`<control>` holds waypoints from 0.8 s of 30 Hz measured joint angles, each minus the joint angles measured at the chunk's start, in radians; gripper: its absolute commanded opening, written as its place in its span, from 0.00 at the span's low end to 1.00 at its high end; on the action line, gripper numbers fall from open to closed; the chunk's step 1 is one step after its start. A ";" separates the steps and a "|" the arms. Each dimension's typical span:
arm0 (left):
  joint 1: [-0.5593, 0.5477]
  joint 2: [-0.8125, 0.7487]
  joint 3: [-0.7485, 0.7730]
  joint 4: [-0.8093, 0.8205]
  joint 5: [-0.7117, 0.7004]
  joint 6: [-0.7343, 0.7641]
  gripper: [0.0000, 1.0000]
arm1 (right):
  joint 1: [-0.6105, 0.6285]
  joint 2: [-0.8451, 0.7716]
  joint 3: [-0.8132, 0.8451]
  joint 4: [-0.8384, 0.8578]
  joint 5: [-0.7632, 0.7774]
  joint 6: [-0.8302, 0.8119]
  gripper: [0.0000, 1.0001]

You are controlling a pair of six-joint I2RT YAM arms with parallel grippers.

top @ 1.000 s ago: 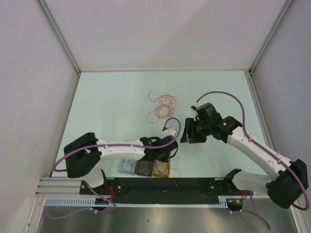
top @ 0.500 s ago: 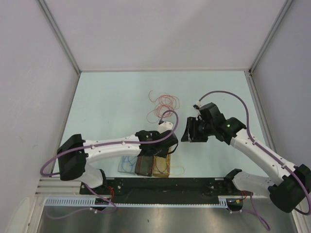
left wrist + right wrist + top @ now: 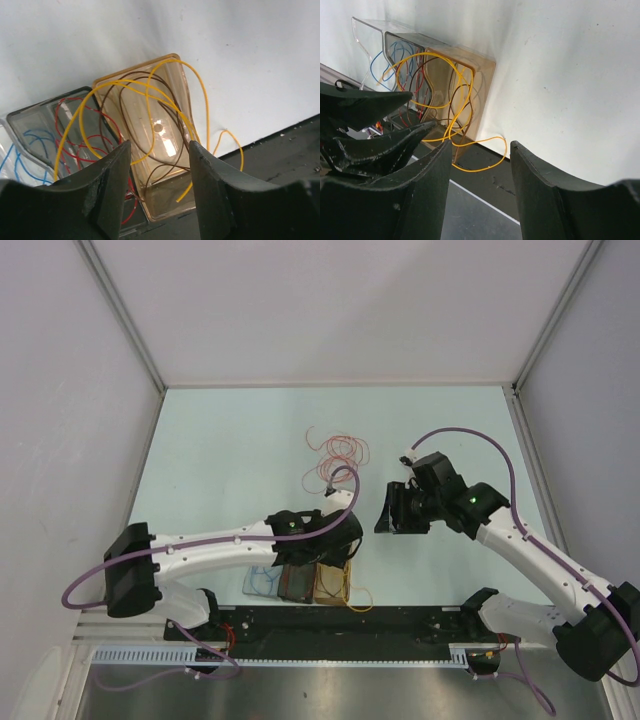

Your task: Untangle the cables

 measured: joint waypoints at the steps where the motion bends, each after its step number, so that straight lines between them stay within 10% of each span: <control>1: -0.002 0.000 0.000 0.004 0.004 0.000 0.56 | 0.000 0.000 0.000 -0.001 0.000 0.000 0.55; 18: -0.019 0.076 0.000 0.069 0.068 -0.009 0.50 | 0.000 0.000 0.000 -0.004 0.000 0.000 0.54; 24: -0.023 0.155 0.000 0.071 0.079 -0.021 0.26 | 0.000 0.000 0.000 -0.005 0.000 0.000 0.54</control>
